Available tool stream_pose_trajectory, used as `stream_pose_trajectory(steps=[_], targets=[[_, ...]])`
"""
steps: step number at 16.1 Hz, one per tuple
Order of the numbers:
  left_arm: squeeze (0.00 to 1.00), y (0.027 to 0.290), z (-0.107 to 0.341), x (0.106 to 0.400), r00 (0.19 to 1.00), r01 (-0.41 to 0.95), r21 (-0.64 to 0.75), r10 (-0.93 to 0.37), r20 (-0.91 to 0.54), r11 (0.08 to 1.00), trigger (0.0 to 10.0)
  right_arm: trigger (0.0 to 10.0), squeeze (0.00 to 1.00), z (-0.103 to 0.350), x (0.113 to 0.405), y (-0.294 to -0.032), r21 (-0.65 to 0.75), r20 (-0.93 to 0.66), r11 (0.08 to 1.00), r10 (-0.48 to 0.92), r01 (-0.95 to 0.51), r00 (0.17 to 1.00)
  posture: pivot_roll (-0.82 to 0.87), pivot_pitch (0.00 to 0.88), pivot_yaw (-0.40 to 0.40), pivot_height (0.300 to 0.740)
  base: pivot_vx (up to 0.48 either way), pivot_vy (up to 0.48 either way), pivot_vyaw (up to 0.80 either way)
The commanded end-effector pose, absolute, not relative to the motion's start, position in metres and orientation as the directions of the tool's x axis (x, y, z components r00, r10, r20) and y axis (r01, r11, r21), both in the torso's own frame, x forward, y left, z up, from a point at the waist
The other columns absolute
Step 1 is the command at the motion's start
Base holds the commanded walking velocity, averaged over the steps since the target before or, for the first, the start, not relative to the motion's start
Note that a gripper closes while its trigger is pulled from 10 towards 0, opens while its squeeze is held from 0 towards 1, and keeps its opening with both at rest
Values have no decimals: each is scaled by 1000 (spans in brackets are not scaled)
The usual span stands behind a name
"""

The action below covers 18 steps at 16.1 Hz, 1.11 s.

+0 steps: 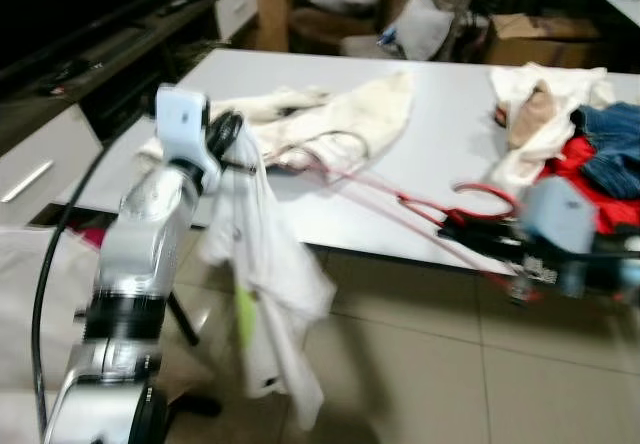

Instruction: Hang hanger

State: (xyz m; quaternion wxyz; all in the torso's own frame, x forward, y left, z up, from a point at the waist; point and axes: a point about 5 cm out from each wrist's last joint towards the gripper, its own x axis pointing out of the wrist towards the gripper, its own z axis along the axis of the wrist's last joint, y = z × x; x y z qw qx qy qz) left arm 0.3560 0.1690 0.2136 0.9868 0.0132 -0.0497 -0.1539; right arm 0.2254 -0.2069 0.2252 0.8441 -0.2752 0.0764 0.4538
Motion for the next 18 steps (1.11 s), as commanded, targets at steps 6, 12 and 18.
stream_pose_trajectory(steps=[6,12,18], targets=[[0,149,290,370,853,443,55,-440,280,895,10000,10000,0,235,221,-201,-400,-413,336,764,-852,495,-85,0,74,740,344,0,0],[0,134,318,361,789,515,36,-490,370,857,10000,10000,0,228,238,-177,-404,-384,299,802,-865,457,-74,0,59,740,344,0,0],[0,139,348,347,748,525,48,-487,450,850,10000,10000,0,231,274,-165,-431,-414,252,798,-867,438,-45,0,1,740,338,0,0]])
